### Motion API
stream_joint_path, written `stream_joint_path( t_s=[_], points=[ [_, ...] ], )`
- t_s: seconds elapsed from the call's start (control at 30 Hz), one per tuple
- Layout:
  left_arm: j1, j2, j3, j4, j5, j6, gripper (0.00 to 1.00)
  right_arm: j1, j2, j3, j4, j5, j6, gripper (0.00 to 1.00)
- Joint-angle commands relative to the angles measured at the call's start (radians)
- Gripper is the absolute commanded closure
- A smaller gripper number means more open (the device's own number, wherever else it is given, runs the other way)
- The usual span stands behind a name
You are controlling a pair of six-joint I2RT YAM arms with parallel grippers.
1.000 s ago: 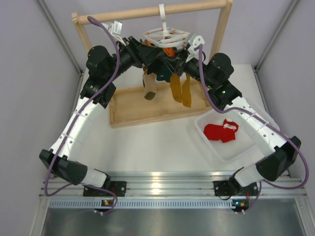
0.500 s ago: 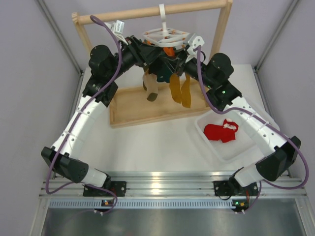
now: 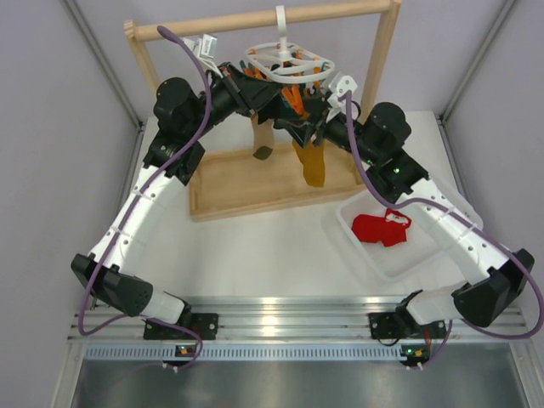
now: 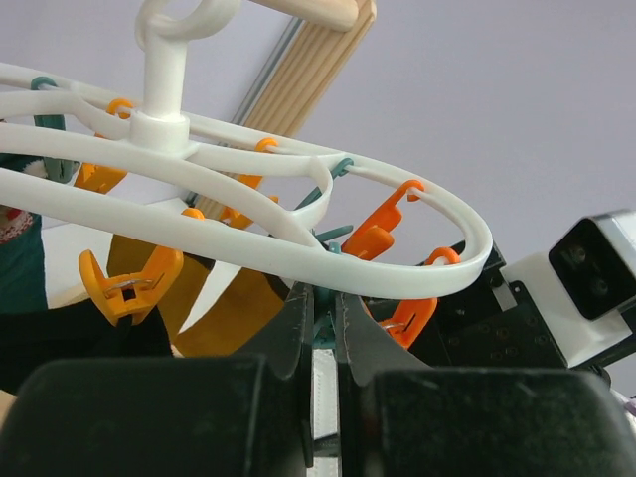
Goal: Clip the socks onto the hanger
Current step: Open the clamp at the hanger, then pick up the sock from the bin.
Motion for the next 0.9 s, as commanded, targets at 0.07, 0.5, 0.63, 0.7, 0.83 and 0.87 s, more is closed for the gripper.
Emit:
stream_joint_path(
  t_s=[0.07,0.5,0.63,0.7,0.83,0.87],
  points=[
    [0.009,0.011,0.019,0.04,-0.045,-0.012,1.0,-0.03,-0.137,-0.058,-0.133,-0.033,0.024,0.41],
    [0.009,0.016,0.021,0.027,-0.034,0.009,1.0,-0.421,-0.358,-0.325,-0.712,-0.313,-0.172,0.41],
    [0.009,0.018,0.021,0.032,-0.028,0.006,1.0,-0.599,-0.358,-0.395,-0.892,-0.329,-0.319,0.49],
    [0.009,0.016,0.019,0.033,-0.029,0.006,1.0,-0.69,-0.352,-0.456,-0.854,-0.232,-0.294,0.53],
    [0.009,0.018,0.016,0.037,-0.029,0.005,1.0,-0.831,-0.326,-0.542,-0.733,-0.105,-0.144,0.63],
    [0.009,0.018,0.016,0.038,-0.031,0.006,1.0,-0.871,-0.323,-0.564,-0.704,-0.071,-0.114,0.64]
  ],
)
